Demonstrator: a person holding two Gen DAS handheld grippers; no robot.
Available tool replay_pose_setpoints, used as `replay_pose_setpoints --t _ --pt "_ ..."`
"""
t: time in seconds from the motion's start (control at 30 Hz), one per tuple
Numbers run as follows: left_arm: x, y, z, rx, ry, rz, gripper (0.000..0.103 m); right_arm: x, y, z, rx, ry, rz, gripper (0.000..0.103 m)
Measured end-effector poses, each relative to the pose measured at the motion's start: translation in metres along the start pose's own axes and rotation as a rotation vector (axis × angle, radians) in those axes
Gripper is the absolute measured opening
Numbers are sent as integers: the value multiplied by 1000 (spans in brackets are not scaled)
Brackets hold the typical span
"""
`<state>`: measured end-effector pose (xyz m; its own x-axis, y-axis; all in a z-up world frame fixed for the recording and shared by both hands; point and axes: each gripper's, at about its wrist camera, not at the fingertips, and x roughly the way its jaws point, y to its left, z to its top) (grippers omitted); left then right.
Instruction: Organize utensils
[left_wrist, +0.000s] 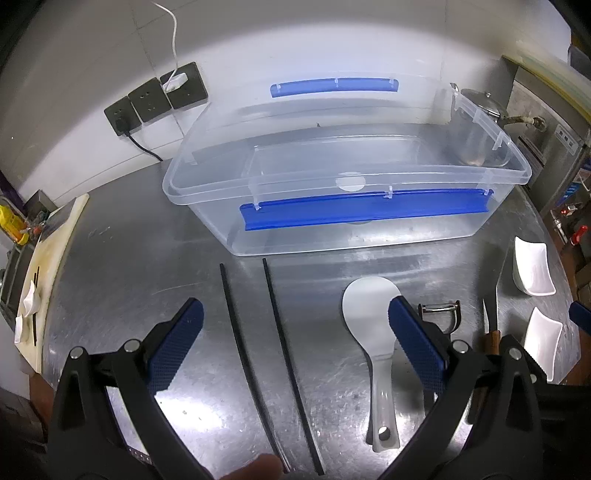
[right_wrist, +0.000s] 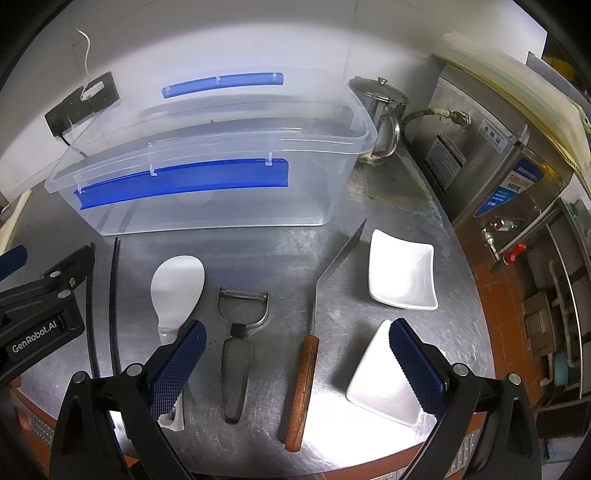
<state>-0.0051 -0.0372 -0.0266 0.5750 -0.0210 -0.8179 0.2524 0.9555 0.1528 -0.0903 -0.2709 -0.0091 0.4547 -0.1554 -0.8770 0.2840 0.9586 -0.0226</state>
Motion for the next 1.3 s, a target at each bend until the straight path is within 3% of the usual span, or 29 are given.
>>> replay_pose_setpoints --t 0.17,0.3,0.37,0.47,0.53,0.63,0.7,0.77,0.87,1.03,1.1,1.2,1.3 --pt "-1 -1 2 -4 -9 -54 97 1 -6 1 25 0 54 98" --pt "-14 6 5 -66 -68 -292 97 -10 -36 1 118 -58 210 98" --pt "-18 5 8 -76 -96 -395 97 -22 -73 -3 256 -152 322 98" --pt "-20 -3 11 -63 -121 -577 97 -17 -119 -11 429 -179 468 98" --pt "-16 -20 12 -27 -71 -685 97 -1 -140 -22 487 -71 468 98" --pt "-1 -54 10 15 67 -802 97 5 -163 -42 581 -44 396 99" --pt "13 -84 4 54 172 -864 97 8 -170 -50 555 -8 333 98" --pt "23 -108 -1 100 219 -883 96 13 -173 -59 523 31 268 98" --pt "38 -149 -12 185 287 -905 81 25 -183 -74 544 85 270 97" --pt "64 -201 -25 274 388 -896 44 51 -193 -88 585 169 351 62" --pt "69 -210 -28 296 417 -884 25 58 -194 -90 580 206 367 43" --pt "77 -225 -30 328 411 -829 14 72 -194 -87 569 247 391 37" --pt "87 -237 -29 339 439 -800 13 85 -193 -80 566 266 408 31"
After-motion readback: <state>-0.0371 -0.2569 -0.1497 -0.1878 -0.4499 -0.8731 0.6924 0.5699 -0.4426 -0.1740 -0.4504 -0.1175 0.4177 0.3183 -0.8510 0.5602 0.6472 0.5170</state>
